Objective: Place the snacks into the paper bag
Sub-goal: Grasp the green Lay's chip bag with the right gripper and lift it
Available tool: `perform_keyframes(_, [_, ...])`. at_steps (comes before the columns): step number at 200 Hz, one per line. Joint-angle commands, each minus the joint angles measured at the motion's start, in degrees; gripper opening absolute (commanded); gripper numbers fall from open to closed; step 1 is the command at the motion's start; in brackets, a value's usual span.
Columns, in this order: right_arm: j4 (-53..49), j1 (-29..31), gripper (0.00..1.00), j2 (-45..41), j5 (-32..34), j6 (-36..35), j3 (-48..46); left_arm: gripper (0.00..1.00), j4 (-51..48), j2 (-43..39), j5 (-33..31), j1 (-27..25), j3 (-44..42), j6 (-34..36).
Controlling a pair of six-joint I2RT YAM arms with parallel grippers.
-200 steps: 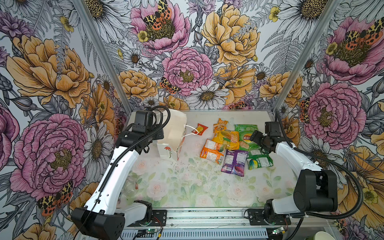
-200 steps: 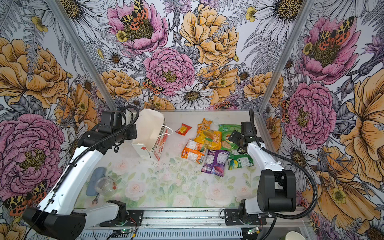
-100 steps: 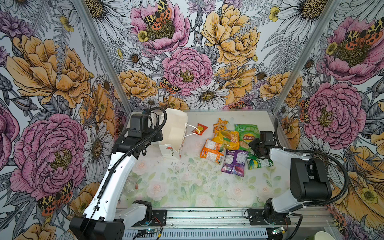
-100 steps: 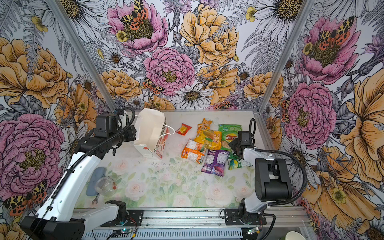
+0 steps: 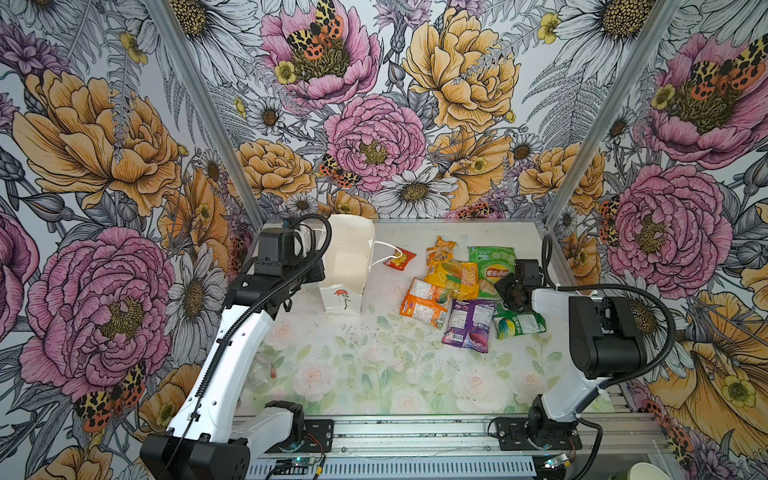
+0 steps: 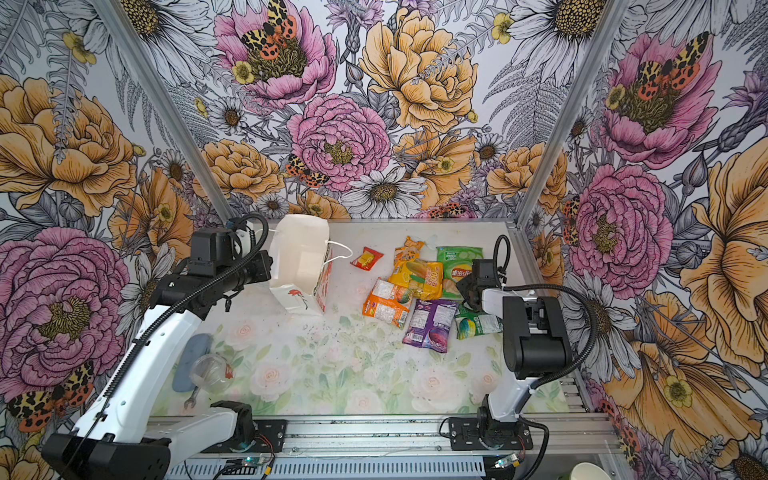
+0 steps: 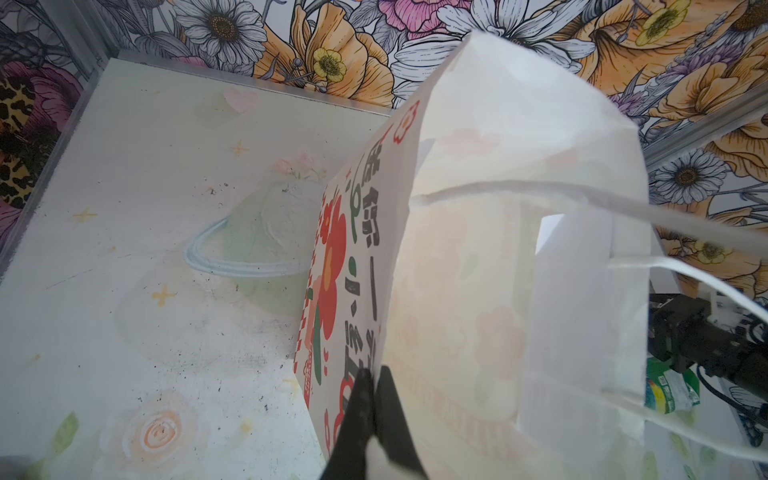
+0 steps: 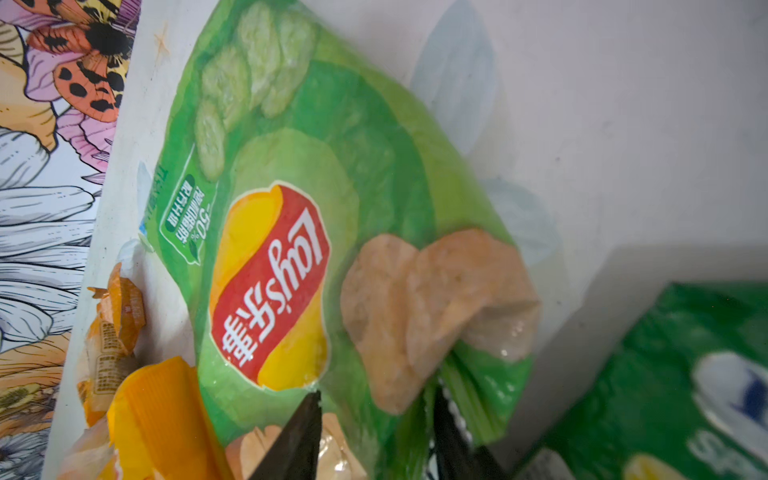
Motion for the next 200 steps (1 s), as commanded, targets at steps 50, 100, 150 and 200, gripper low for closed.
perform_keyframes(50, [1.2,0.3,0.12,-0.5,0.7,-0.2,1.0,0.00,2.4,-1.7,0.0,0.8,-1.1,-0.2])
perform_keyframes(100, [-0.3,0.5,0.00,-9.6,2.8,-4.9,0.5,0.00,2.4,-2.1,-3.1,0.8,-1.3,0.1])
perform_keyframes(150, [-9.8,2.6,0.00,-18.5,3.2,-15.7,6.1,0.00,0.6,-1.9,-6.9,0.7,0.8,1.1])
perform_keyframes(200, [-23.2,7.5,0.00,-22.8,1.6,-26.1,16.5,0.00,-7.1,1.7,-14.9,-4.8,9.1,3.2])
